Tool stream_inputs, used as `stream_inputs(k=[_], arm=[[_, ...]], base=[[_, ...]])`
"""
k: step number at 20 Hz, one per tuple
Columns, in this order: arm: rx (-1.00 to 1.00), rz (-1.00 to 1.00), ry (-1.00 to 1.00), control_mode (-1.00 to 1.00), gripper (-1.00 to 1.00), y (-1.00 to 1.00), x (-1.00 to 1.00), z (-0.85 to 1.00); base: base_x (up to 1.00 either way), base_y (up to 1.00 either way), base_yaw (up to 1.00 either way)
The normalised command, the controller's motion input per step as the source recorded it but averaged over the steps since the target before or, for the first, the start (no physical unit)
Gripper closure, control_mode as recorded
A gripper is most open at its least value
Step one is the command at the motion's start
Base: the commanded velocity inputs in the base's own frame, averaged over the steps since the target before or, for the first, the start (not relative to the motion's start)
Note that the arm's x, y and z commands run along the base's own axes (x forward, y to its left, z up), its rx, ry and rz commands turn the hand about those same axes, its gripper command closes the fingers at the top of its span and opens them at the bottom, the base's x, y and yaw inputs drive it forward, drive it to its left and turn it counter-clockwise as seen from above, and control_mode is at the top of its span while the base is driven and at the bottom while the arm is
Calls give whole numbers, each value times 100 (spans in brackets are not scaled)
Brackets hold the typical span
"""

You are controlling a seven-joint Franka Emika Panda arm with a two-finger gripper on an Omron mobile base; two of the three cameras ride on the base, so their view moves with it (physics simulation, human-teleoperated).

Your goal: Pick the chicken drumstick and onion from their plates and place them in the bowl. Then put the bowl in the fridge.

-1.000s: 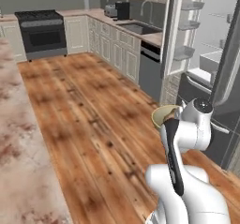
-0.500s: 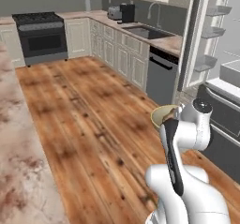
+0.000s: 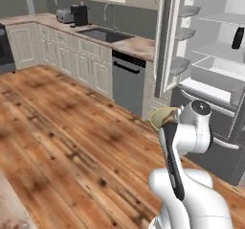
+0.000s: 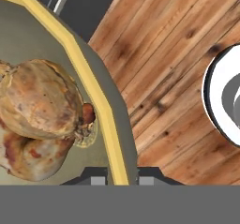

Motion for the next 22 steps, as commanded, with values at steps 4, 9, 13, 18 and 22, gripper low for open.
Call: stream_inputs(k=[4,9,13,18,22], arm=[[0,0,0,100,100,0,0,0],[0,0,0,100,100,0,0,0],[0,0,0,100,100,0,0,0],[0,0,0,100,100,0,0,0],[0,0,0,100,100,0,0,0]], base=[[40,9,-59],[49,11,-47],[46,14,-48],[76,27,-23],[90,14,-4]])
